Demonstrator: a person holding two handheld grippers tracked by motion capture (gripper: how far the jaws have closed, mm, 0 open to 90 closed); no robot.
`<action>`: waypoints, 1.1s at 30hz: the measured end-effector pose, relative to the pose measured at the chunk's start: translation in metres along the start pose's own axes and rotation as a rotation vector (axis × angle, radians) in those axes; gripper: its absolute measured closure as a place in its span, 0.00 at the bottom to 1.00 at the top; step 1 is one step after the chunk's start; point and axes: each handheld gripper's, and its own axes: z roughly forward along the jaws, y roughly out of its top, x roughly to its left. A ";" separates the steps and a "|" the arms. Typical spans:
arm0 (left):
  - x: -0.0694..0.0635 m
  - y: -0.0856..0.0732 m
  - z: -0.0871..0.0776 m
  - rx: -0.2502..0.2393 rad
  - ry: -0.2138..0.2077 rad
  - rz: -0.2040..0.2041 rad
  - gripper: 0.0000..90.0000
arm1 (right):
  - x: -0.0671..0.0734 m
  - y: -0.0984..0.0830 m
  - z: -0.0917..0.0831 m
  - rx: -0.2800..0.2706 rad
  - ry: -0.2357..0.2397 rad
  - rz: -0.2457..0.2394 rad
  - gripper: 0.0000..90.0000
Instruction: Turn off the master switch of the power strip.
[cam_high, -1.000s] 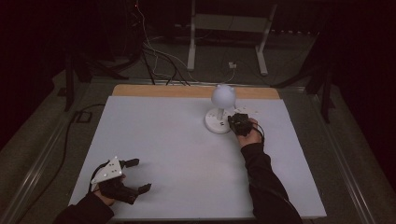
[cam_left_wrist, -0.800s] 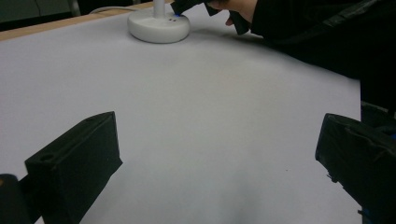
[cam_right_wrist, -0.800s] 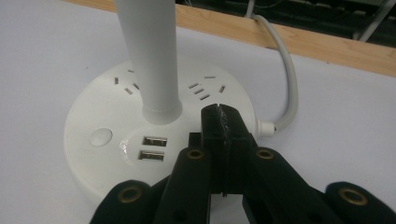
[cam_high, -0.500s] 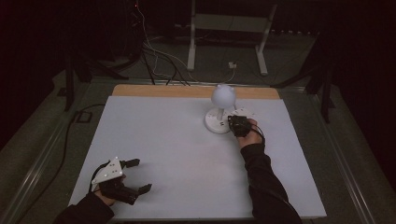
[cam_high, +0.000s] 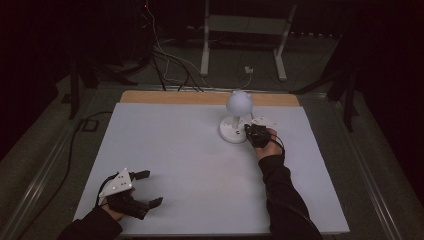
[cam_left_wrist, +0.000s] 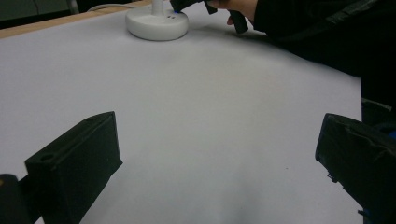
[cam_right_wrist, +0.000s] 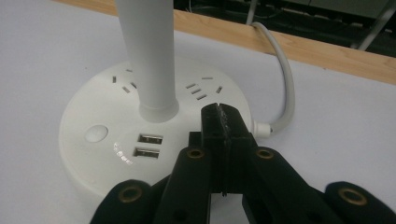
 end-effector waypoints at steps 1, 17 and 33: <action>0.000 0.000 0.000 -0.001 0.001 -0.005 0.00 | 0.001 0.000 0.000 0.000 -0.005 -0.012 1.00; 0.000 0.000 0.000 -0.004 0.000 -0.002 0.00 | 0.009 0.001 0.002 0.013 -0.063 -0.078 1.00; 0.001 0.000 0.000 -0.007 0.002 -0.005 0.00 | 0.005 0.006 0.004 0.032 -0.031 -0.070 1.00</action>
